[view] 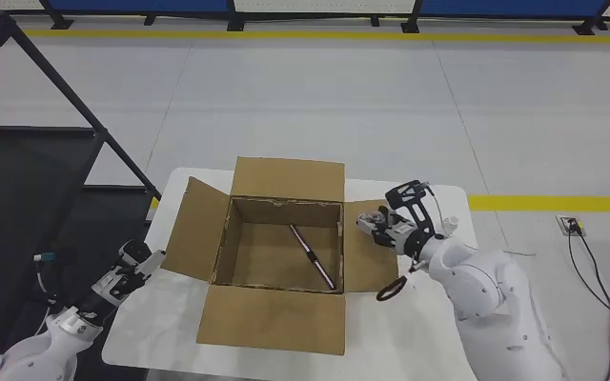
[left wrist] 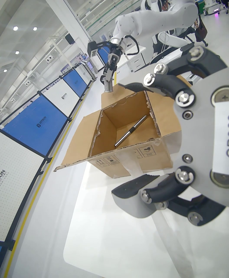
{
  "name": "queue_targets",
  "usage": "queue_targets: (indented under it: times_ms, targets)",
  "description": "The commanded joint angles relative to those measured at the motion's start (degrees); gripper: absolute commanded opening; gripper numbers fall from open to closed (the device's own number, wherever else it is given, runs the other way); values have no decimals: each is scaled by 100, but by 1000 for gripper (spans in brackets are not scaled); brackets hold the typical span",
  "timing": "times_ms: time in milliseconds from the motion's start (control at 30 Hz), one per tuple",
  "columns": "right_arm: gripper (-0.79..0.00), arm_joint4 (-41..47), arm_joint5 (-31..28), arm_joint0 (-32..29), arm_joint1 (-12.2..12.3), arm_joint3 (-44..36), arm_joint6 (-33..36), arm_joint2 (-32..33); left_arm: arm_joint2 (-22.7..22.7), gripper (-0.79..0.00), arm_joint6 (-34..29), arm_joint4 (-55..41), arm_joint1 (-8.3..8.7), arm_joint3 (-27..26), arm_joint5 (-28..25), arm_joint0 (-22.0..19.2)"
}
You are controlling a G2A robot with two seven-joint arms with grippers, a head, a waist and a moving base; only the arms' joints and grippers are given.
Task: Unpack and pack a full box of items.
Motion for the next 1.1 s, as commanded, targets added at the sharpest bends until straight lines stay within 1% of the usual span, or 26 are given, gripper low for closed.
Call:
queue_targets:
  times_ms: [0,167,333,467,533,600,767,967,1000,1033,1067]
  targets:
    - [-785,69,130,-19,30,237,110,194,0,0,0,0,0,0,0,0]
    - [-785,119,401,-49,93,596,272,469,0,0,0,0,0,0,0,0]
    - [-785,6,754,-140,154,809,225,745,0,0,0,0,0,0,0,0]
    - [-785,-247,1173,-147,204,1142,240,938,0,0,0,0,0,0,0,0]
    - [-785,-128,1163,-129,224,1340,314,1009,0,0,0,0,0,0,0,0]
    - [-785,-236,1252,-116,254,1558,329,1095,0,0,0,0,0,0,0,0]
    - [-785,-709,1677,26,295,2040,310,1047,0,0,0,0,0,0,0,0]
    - [-785,-664,1710,140,317,2340,271,998,0,0,0,0,0,0,0,0]
    - [-757,-633,1720,145,321,2379,272,1002,0,0,0,0,0,0,0,0]
    - [-548,-598,1739,153,325,2416,273,1014,0,0,0,0,0,0,0,0]
    - [-403,-552,1748,161,329,2449,284,1023,0,0,0,0,0,0,0,0]
